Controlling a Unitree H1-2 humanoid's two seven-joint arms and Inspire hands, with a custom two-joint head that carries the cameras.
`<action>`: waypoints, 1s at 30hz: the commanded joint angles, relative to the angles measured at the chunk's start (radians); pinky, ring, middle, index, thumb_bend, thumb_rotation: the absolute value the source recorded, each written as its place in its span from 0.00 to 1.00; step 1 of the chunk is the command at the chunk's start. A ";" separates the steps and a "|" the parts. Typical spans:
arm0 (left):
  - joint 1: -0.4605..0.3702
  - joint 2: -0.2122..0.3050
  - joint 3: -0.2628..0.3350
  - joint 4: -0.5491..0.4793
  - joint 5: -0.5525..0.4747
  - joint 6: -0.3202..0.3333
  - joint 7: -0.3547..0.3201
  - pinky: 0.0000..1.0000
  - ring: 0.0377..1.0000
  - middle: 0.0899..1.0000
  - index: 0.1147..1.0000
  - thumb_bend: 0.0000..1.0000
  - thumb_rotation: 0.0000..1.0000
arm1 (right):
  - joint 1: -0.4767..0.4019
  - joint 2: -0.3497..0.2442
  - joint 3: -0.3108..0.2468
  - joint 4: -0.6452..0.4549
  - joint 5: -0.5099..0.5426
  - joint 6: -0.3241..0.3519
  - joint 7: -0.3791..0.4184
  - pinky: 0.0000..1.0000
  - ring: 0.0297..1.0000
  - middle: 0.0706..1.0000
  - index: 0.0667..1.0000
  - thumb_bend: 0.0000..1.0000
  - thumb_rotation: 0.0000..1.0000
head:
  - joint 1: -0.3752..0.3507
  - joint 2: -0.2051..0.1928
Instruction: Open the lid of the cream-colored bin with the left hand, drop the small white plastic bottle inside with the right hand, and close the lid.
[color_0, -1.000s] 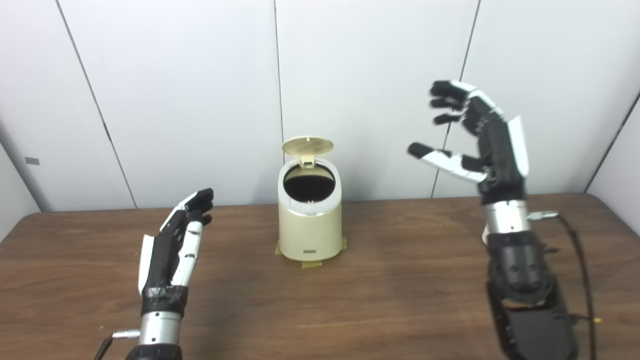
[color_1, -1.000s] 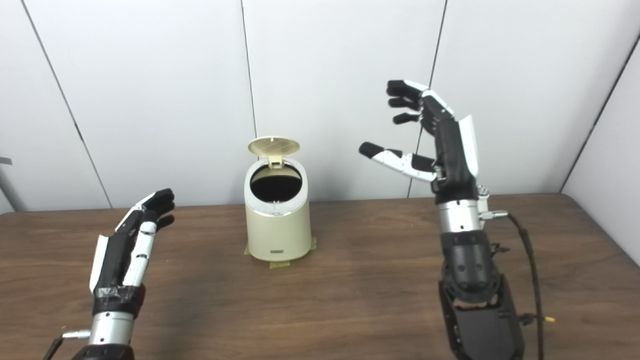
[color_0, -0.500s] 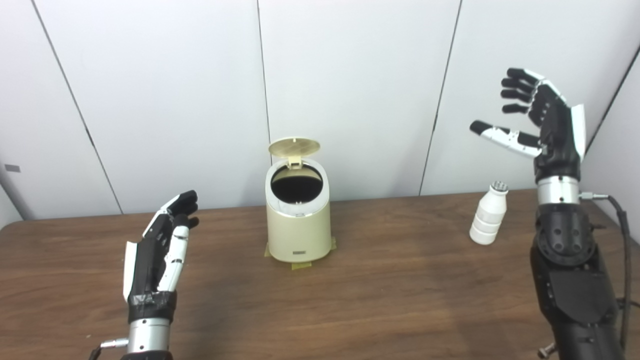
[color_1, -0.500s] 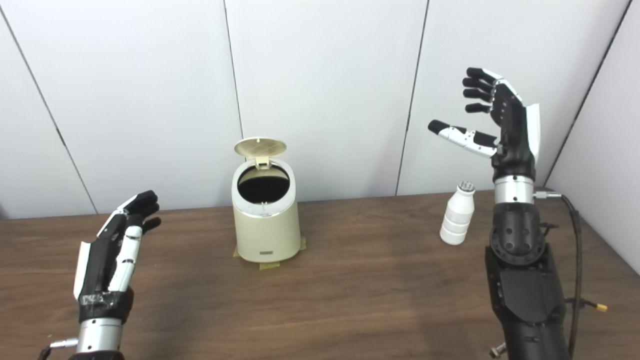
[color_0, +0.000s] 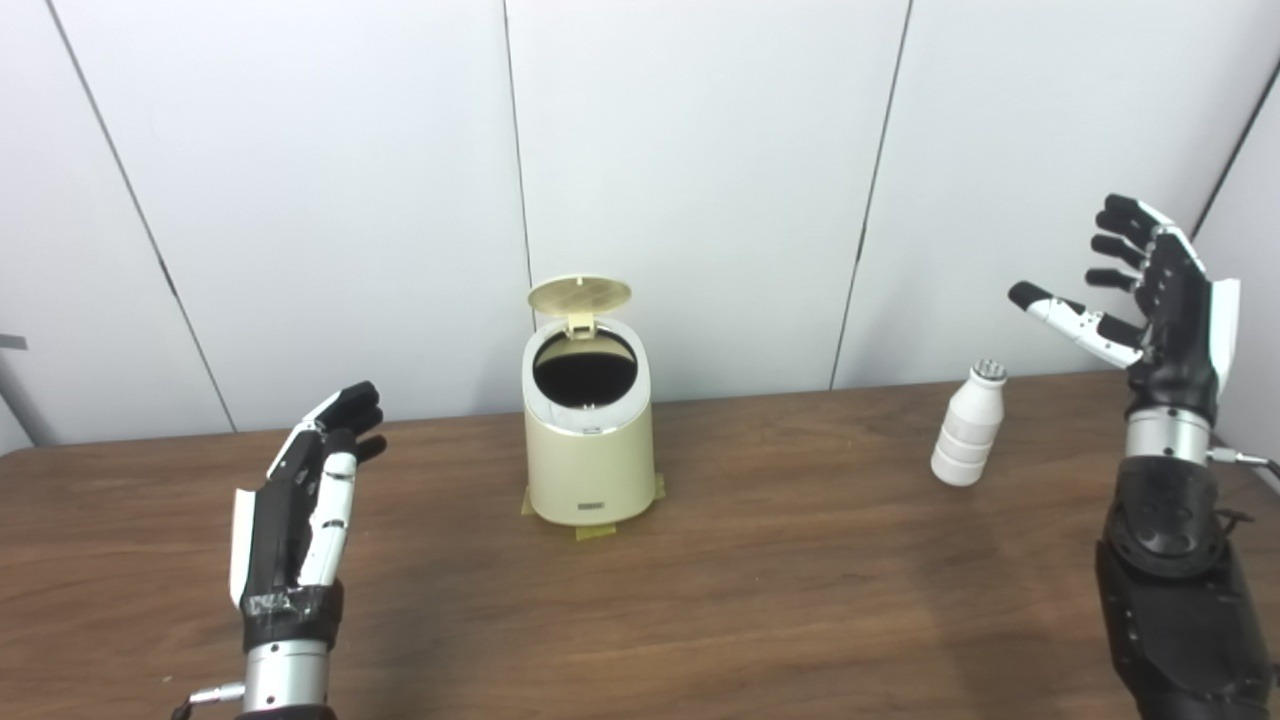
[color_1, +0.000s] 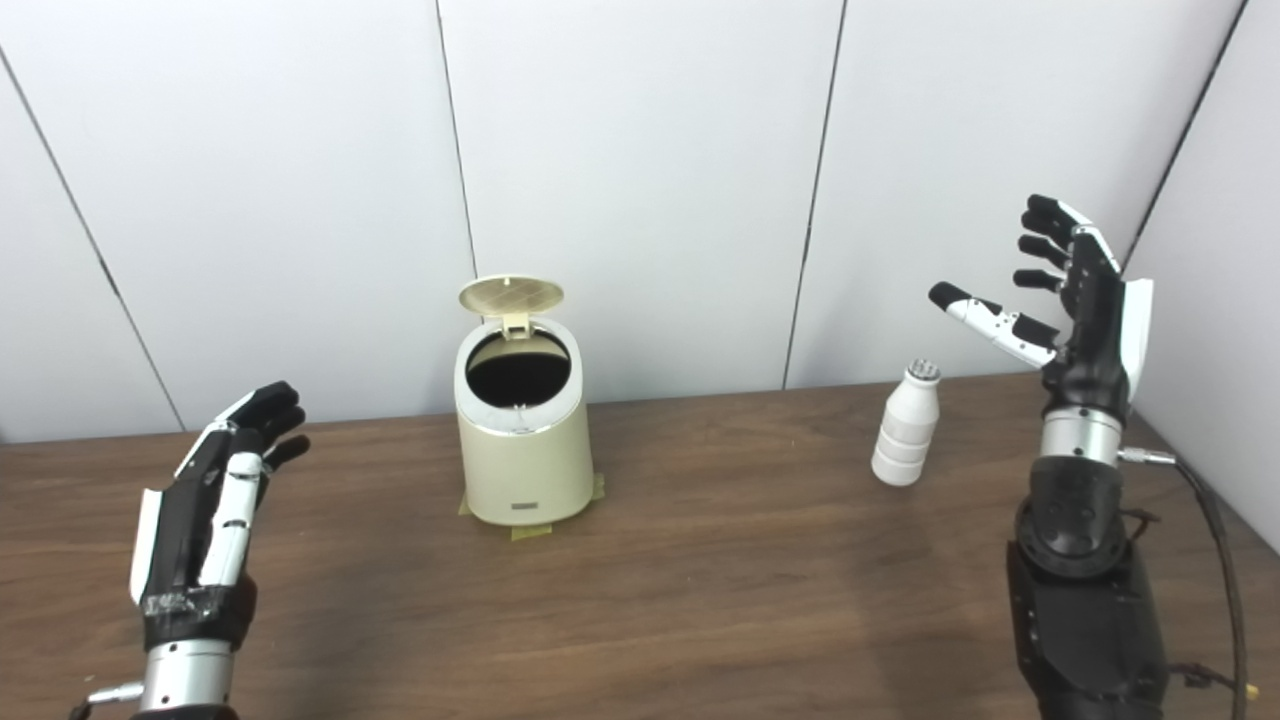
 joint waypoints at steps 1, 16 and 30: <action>-0.032 0.004 -0.004 -0.048 0.001 -0.018 -0.009 0.80 0.83 0.82 0.78 0.34 0.67 | -0.020 -0.017 -0.006 -0.039 -0.004 -0.020 -0.018 0.27 0.35 0.78 0.77 0.80 0.22 | 0.000 0.001; -0.019 0.012 0.004 -0.071 -0.019 -0.012 -0.034 0.81 0.84 0.83 0.79 0.34 0.65 | 0.070 0.015 0.017 0.005 -0.059 -0.014 -0.053 0.63 0.73 0.74 0.77 0.87 0.29 | -0.018 0.011; -0.018 0.061 0.037 -0.070 -0.074 -0.005 -0.056 0.83 0.86 0.85 0.81 0.33 0.70 | 0.097 0.067 0.064 -0.011 -0.118 0.092 -0.078 0.74 0.83 0.84 0.86 0.87 0.35 | -0.152 0.027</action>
